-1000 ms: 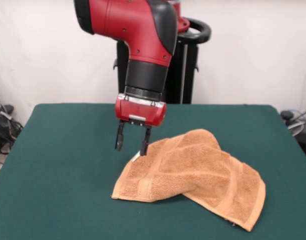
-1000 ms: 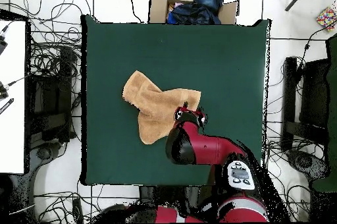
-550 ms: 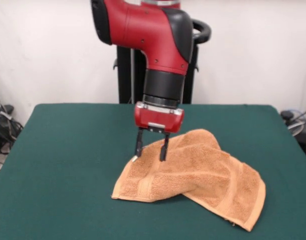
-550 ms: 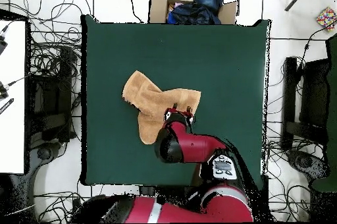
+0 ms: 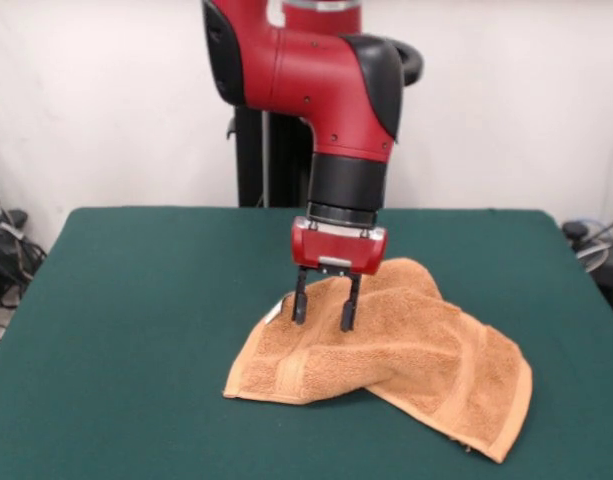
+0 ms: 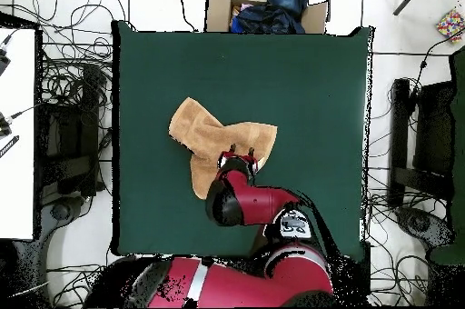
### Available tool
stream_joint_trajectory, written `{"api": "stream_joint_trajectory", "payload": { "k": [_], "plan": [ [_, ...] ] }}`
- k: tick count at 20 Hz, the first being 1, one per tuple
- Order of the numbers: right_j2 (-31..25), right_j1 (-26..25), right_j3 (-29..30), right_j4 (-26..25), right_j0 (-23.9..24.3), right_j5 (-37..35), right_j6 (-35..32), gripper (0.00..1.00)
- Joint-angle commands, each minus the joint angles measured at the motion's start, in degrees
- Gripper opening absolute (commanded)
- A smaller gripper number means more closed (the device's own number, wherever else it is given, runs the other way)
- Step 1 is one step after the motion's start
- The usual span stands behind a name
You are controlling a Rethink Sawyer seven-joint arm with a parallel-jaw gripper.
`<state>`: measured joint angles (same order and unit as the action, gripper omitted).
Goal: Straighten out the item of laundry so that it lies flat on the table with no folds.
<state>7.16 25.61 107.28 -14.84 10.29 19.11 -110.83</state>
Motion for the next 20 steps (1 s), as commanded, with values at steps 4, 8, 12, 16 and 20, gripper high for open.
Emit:
{"api": "stream_joint_trajectory", "payload": {
  "k": [4, 8, 12, 16, 20],
  "plan": [
    [-3.8, -0.7, -2.4, 0.2, 3.1, 1.3, -8.7, 1.00],
    [-5.7, 1.4, -2.5, 0.8, 3.5, -1.0, -8.8, 1.00],
    [-3.8, -3.8, -5.3, 2.8, 1.1, 2.2, -8.2, 1.00],
    [-3.5, -7.4, -6.7, 3.7, 0.3, 6.9, -9.0, 1.00],
    [-3.2, -9.1, -7.5, 3.8, 0.1, 8.9, -8.9, 1.00]
  ]
}}
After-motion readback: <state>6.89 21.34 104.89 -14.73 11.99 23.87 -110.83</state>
